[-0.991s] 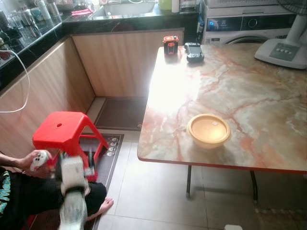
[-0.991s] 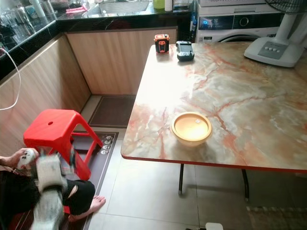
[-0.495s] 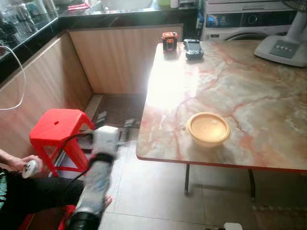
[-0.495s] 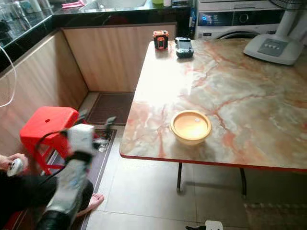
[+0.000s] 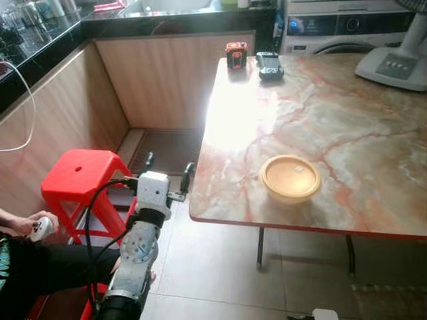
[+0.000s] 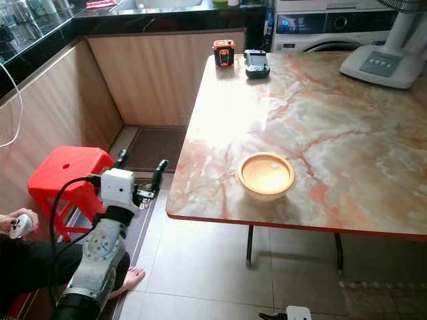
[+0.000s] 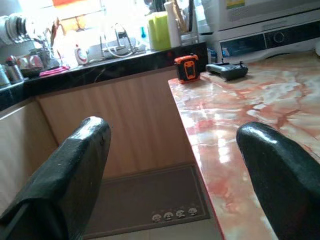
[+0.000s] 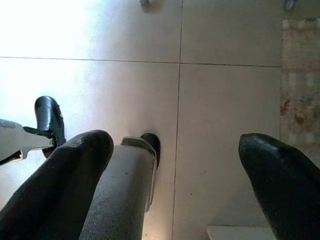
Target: Restocking fridge
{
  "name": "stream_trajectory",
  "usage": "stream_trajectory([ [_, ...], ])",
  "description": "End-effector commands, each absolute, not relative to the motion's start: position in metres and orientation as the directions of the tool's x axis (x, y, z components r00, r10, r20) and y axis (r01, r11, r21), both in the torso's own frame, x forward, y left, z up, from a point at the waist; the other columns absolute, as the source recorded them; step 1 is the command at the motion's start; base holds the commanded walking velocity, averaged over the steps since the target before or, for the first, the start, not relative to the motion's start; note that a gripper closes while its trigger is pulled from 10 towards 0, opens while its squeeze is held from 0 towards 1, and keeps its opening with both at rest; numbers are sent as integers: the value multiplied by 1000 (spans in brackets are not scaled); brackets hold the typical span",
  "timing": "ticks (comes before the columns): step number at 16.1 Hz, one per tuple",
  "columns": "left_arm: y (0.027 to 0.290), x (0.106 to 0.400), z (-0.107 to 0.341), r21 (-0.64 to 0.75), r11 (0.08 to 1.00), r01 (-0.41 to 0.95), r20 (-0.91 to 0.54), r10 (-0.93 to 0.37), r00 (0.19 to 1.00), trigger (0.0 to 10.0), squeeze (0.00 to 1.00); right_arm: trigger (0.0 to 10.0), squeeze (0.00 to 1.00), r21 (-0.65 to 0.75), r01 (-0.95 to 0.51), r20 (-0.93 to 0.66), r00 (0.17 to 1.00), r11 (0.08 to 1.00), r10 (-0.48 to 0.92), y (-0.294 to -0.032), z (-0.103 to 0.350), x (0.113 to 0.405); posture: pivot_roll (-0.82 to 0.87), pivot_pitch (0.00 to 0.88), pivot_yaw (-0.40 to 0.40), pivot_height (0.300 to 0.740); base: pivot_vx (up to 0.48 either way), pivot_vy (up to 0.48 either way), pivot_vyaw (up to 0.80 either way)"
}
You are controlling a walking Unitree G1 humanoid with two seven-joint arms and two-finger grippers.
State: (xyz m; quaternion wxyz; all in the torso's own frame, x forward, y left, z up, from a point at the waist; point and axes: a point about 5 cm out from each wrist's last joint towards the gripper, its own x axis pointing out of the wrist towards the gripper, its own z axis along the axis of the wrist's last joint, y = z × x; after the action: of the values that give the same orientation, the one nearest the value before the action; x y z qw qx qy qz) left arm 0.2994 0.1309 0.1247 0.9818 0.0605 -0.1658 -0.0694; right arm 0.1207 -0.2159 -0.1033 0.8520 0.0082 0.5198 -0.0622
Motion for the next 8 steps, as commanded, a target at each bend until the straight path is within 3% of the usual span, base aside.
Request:
stream_trajectory([
  [1,137,299,127,128,988,87,318,-124,940,10000,0,10000,0,-42,116,-887,452,992,-91,-214,-104,120,-67,51,86,740,0,-270,0],
  [8,135,302,129,123,988,96,309,-130,942,10000,0,10000,0,-42,119,-887,452,992,-92,-214,-104,121,-72,48,89,740,0,-279,0],
])
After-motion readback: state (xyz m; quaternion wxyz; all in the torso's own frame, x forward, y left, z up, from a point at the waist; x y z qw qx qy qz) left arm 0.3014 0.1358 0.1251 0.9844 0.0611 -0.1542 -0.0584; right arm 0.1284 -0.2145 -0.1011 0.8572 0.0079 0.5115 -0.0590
